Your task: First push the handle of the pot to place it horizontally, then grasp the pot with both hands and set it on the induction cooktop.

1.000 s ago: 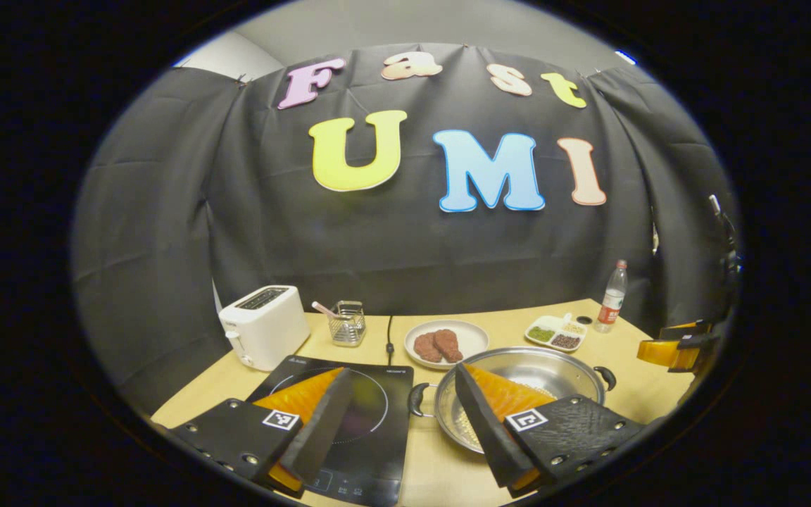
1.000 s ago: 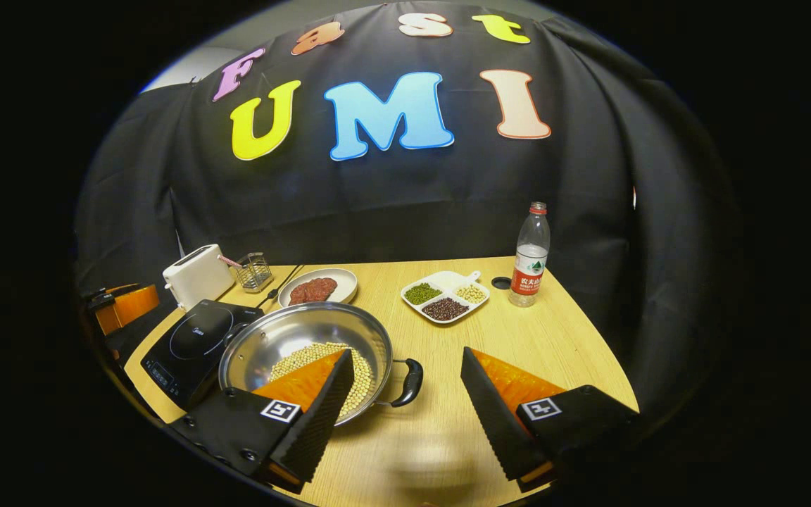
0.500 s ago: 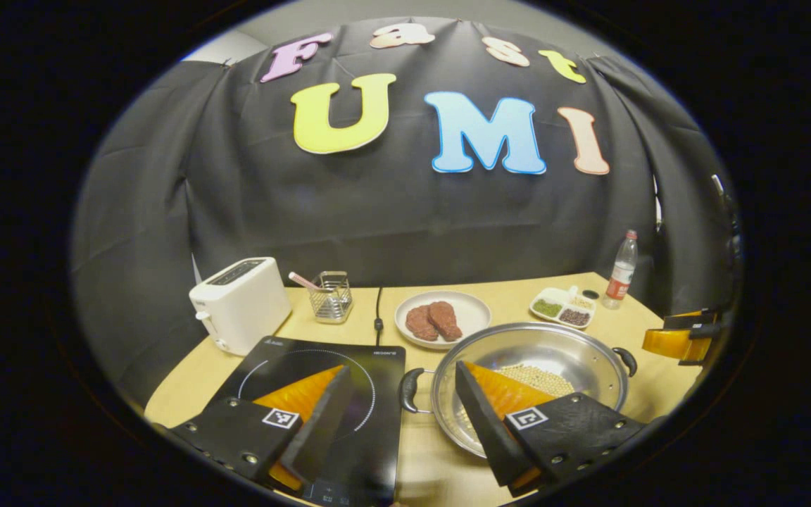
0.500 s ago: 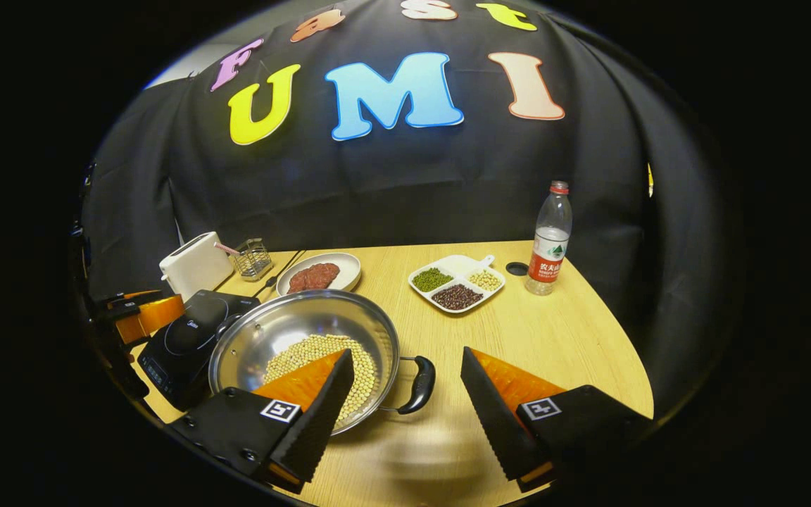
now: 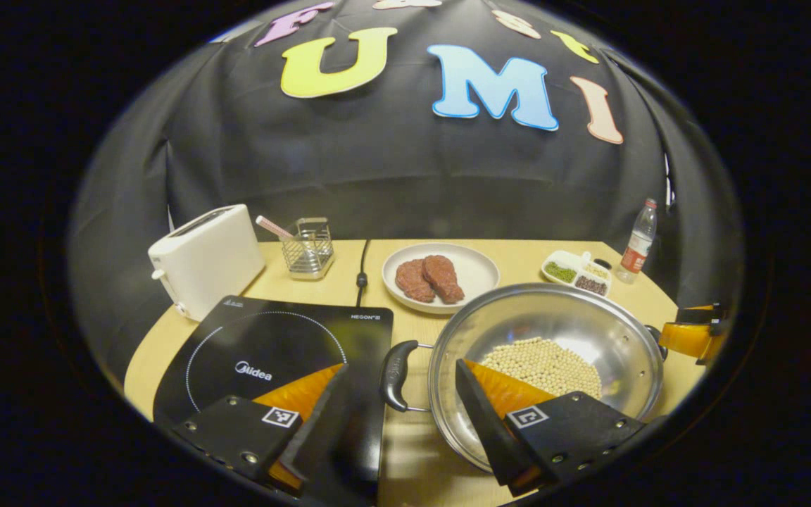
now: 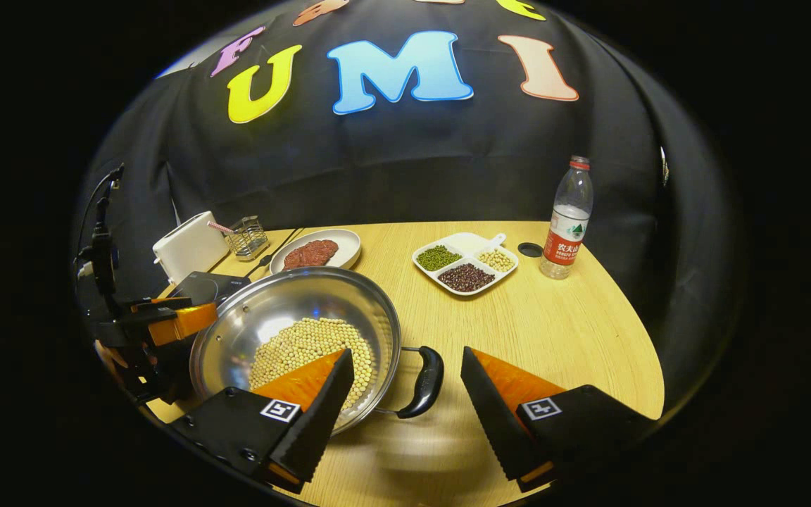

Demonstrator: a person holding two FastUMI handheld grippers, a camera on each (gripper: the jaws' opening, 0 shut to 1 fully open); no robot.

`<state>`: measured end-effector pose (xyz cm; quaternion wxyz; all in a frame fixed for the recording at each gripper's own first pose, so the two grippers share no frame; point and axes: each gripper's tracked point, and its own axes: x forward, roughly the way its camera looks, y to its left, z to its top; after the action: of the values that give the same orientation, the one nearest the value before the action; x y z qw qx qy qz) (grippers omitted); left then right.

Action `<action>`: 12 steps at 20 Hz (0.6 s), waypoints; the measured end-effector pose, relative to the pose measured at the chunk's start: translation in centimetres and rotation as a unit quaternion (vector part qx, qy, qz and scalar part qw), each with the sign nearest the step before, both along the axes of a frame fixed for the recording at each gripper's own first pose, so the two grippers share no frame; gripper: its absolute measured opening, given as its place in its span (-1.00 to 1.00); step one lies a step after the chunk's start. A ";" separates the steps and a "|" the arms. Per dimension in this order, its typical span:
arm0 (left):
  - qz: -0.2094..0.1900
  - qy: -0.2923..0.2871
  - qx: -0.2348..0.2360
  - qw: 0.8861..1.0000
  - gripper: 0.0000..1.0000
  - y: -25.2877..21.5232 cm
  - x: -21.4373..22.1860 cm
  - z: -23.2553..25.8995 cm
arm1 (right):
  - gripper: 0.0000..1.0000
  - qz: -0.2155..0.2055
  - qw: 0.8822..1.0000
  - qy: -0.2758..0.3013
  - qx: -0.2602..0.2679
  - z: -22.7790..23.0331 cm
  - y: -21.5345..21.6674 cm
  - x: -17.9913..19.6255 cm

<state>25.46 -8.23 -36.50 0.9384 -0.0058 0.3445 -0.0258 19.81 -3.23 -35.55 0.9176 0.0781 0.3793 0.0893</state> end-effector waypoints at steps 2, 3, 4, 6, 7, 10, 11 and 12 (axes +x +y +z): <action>-0.009 0.009 0.003 1.000 0.82 -0.4 0.4 -0.8 | 0.96 0.000 1.000 0.004 0.000 -0.4 0.0 0.2; -0.015 0.012 0.006 1.000 0.82 -0.6 0.5 -1.0 | 0.96 0.000 1.000 0.007 0.001 -0.7 0.1 0.3; -0.022 0.016 0.009 1.000 0.82 -0.9 0.5 -1.3 | 0.96 0.000 1.000 0.010 0.001 -1.0 0.1 0.4; -0.033 0.029 0.015 0.999 0.82 -1.4 0.6 -1.9 | 0.96 -0.001 1.000 0.019 0.003 -1.6 0.3 0.5; -0.035 0.034 0.019 0.999 0.82 -1.5 0.7 -2.3 | 0.96 -0.002 1.000 0.024 0.005 -1.8 0.5 0.6; -0.039 0.033 0.030 0.998 0.79 -1.7 1.2 -2.3 | 0.96 -0.003 0.999 0.035 0.010 -2.5 0.8 0.7; -0.040 0.034 0.029 0.998 0.82 -1.8 1.4 -2.5 | 0.96 -0.002 0.999 0.037 0.010 -2.7 0.8 0.7; -0.041 0.042 0.025 0.998 0.83 -2.1 1.2 -3.0 | 0.96 -0.002 0.999 0.038 0.011 -2.8 0.7 0.9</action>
<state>26.62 -10.28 -39.46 0.9213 0.0312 0.3837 -0.0556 20.67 -2.49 -38.36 0.9017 0.0925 0.4131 0.0882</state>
